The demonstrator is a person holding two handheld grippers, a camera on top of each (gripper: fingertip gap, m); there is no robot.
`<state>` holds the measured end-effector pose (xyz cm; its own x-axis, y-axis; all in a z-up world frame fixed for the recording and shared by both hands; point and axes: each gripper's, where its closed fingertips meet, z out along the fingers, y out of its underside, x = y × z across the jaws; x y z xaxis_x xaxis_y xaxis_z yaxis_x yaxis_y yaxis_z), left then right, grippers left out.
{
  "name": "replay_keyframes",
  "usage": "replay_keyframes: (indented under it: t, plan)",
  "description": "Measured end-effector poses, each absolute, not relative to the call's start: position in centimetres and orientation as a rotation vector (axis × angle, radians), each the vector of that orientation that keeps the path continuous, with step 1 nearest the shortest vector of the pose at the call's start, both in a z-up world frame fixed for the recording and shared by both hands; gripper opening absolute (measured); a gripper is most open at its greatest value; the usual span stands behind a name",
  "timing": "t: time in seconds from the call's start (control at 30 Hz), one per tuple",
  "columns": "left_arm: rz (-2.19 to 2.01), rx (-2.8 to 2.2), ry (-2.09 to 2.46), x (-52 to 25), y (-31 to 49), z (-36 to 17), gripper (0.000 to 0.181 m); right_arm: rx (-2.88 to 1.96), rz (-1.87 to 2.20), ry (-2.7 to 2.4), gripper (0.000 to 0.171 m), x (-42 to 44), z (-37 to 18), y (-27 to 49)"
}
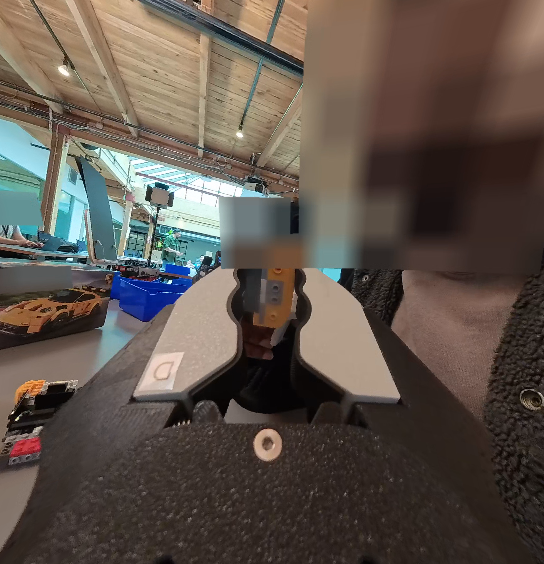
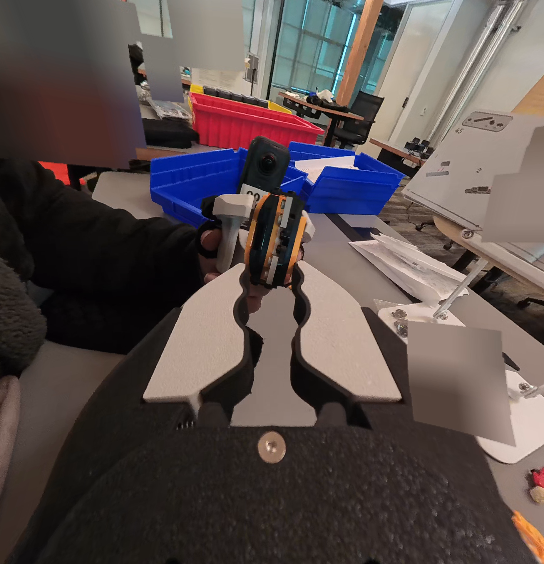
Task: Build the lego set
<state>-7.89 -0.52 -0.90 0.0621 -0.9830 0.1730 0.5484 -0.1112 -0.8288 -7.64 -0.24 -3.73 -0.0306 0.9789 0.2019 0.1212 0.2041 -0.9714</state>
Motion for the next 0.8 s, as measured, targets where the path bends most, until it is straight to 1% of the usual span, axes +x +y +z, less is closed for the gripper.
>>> replay_keyframes:
  t: [0.03, 0.3, 0.37, 0.5, 0.8]
  plan:
    - [-1.454, -0.925, 0.625, -7.9, -0.5, -0.9, 0.032, -1.144, 1.015, -1.395, 0.026, -7.7, -3.7, -0.2]
    - [-1.382, -0.988, 0.629, -8.1, 0.3, -1.5, 0.032, -1.222, 1.121, -1.38, 0.026, -7.8, -4.4, 0.5]
    - [-1.324, -1.027, 0.652, -8.0, 0.6, -1.9, 0.031, -1.249, 1.198, -1.355, 0.033, -7.8, -4.2, 0.4]
    - [-1.252, -1.079, 0.708, -7.2, 0.8, -2.7, 0.031, -1.264, 1.24, -1.282, 0.026, -7.5, -3.6, 1.4]
    - [-1.198, -1.111, 0.739, -6.6, 0.8, -3.1, 0.031, -1.253, 1.281, -1.294, 0.025, -7.4, -3.8, 1.1]
